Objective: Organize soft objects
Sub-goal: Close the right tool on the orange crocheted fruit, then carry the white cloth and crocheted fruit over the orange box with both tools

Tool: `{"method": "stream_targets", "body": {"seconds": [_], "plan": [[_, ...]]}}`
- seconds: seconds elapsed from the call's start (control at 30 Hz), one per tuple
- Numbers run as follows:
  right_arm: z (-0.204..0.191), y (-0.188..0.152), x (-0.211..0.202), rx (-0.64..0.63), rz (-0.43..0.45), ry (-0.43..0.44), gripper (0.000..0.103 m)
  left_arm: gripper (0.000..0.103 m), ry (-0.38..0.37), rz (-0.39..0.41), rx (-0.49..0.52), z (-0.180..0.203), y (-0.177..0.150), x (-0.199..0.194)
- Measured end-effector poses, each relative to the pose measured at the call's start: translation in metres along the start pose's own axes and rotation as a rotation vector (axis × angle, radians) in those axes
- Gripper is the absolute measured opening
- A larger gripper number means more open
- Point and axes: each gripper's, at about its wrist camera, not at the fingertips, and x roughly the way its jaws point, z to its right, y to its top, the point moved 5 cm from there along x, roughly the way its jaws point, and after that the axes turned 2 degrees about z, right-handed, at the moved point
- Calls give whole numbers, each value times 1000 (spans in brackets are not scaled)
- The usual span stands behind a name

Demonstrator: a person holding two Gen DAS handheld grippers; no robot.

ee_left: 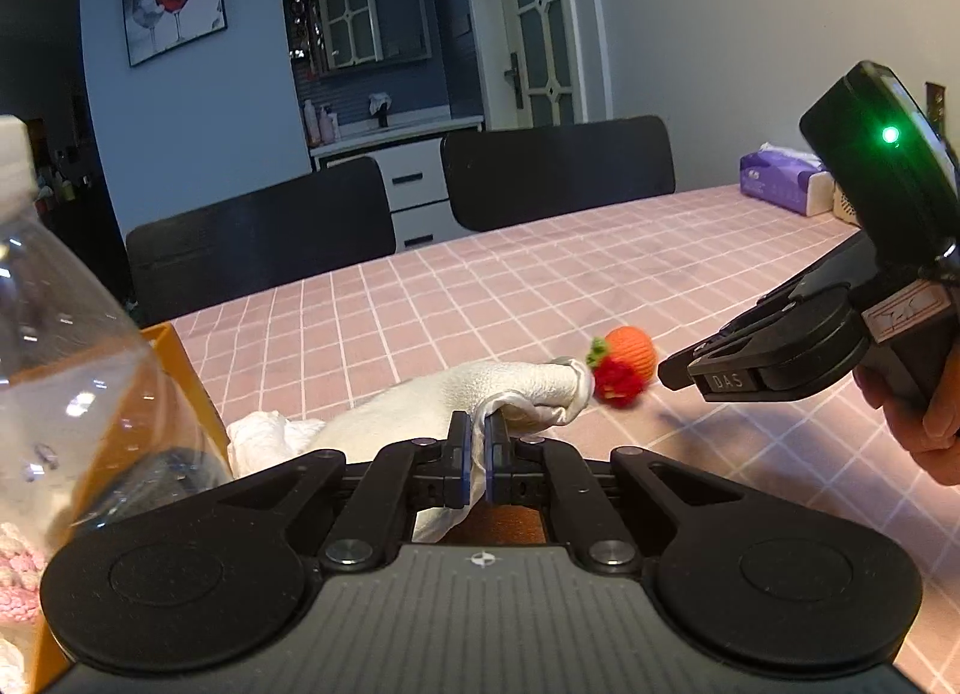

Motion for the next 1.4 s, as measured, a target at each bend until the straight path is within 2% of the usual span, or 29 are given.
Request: {"method": "stream_targets", "body": {"seconds": [0.2,0.27,0.33,0.37,0.4,0.43,0.6,0.77,0.83,0.9,1.07,1.23,1.4], "plan": [[-7,-5,-32,-30,3,18,0,4,-3,31,-8,-2,2,-21],[-10,-7,-37,-58,22,0,0,4,7,36,3,-1,4,-21],[-10,-7,-35,-59,35,-11,5,4,16,32,7,0,6,-14],[-8,-6,-32,-47,39,-6,22,4,16,31,8,0,6,-10],[-7,-5,-27,-41,50,-2,43,4,19,26,12,1,6,-6],[-5,-4,-22,-44,66,-8,48,4,21,20,9,0,6,-2],[5,5,15,-21,70,-6,58,4,16,2,-5,1,8,11],[10,7,40,8,42,-11,58,4,12,-13,2,2,9,20],[11,7,46,9,33,-10,57,4,9,-19,-1,3,7,22],[14,8,51,32,26,6,51,4,7,-23,1,4,6,23],[15,9,49,50,26,19,47,4,6,-25,-8,3,5,22],[7,12,24,10,29,14,47,4,4,-8,-8,3,8,9],[-5,15,-21,-65,32,-1,47,4,-30,38,-12,2,14,-24]]}}
